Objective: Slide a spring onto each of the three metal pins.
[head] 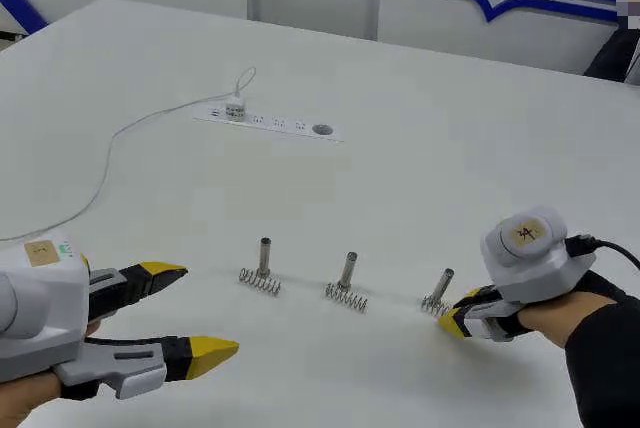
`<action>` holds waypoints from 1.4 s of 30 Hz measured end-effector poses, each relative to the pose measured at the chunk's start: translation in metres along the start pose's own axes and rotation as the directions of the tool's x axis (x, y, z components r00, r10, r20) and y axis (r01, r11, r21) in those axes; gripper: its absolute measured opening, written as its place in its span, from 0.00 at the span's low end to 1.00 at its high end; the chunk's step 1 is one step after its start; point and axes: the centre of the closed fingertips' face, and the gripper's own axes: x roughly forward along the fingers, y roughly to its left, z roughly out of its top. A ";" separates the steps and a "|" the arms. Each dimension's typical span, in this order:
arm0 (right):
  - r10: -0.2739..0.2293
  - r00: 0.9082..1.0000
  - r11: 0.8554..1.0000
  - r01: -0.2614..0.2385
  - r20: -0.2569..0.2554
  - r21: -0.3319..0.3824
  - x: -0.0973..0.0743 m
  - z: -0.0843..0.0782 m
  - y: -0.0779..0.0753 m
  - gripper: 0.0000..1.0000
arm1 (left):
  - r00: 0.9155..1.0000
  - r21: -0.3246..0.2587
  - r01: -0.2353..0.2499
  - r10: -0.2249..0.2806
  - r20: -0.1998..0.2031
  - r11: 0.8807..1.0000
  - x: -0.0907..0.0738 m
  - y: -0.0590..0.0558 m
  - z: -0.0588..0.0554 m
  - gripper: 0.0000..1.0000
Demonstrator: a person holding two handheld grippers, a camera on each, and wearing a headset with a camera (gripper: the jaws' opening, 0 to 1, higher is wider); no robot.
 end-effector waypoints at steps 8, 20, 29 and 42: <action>0.009 1.000 1.000 -0.009 -0.007 0.006 -0.001 -0.004 0.004 0.14 | 1.000 0.009 0.023 -0.022 -0.006 1.000 0.003 -0.006 0.001 0.67; 0.026 0.999 0.999 -0.027 -0.025 -0.026 -0.004 -0.006 0.015 0.12 | 0.997 0.021 0.076 -0.075 -0.027 0.997 0.010 -0.016 -0.003 0.63; 0.113 0.993 0.986 -0.116 -0.033 -0.117 -0.011 0.003 0.058 0.12 | 0.982 0.059 0.176 -0.172 -0.075 0.983 0.026 -0.036 -0.011 0.58; 0.252 0.968 0.928 -0.246 -0.016 -0.279 -0.012 0.035 0.131 0.12 | 0.954 0.102 0.279 -0.262 -0.147 0.955 0.045 -0.051 -0.023 0.49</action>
